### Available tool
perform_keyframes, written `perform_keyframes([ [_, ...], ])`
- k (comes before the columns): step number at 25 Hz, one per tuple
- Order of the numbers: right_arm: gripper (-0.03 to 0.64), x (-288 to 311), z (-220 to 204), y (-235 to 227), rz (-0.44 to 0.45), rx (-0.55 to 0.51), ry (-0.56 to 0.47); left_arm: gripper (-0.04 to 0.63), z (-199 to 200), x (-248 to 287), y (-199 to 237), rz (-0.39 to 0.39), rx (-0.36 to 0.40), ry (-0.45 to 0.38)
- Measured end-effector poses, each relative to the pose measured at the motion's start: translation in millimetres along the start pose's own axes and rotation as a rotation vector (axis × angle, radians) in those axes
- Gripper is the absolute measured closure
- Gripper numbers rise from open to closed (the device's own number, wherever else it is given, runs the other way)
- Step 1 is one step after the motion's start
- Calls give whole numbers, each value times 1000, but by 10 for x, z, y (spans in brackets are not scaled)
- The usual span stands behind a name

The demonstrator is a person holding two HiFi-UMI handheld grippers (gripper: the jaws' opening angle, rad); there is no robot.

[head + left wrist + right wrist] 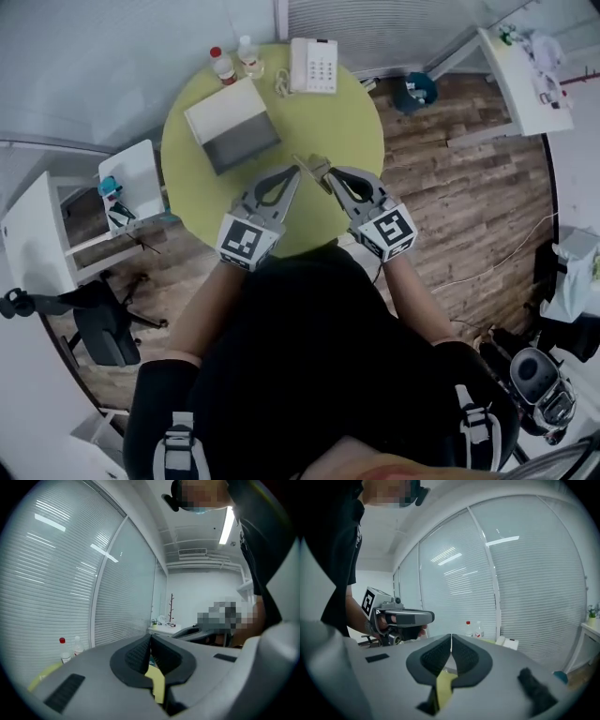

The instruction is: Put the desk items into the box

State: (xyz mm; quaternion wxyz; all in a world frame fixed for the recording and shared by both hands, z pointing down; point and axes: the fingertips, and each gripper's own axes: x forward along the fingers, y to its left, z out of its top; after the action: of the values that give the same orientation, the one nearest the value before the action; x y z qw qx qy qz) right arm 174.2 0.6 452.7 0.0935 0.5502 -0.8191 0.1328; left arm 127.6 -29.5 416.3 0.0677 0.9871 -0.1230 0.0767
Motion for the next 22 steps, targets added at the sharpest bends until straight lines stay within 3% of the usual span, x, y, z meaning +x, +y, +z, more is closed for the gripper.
perform_keyframes([
  [15,598,355,-1072,-619,240,-111,284,584,-441,455,-50,224,-1,1],
  [22,597,561,-1576,-732,336,-174,414,583,-742,563,52,312,-71,11],
])
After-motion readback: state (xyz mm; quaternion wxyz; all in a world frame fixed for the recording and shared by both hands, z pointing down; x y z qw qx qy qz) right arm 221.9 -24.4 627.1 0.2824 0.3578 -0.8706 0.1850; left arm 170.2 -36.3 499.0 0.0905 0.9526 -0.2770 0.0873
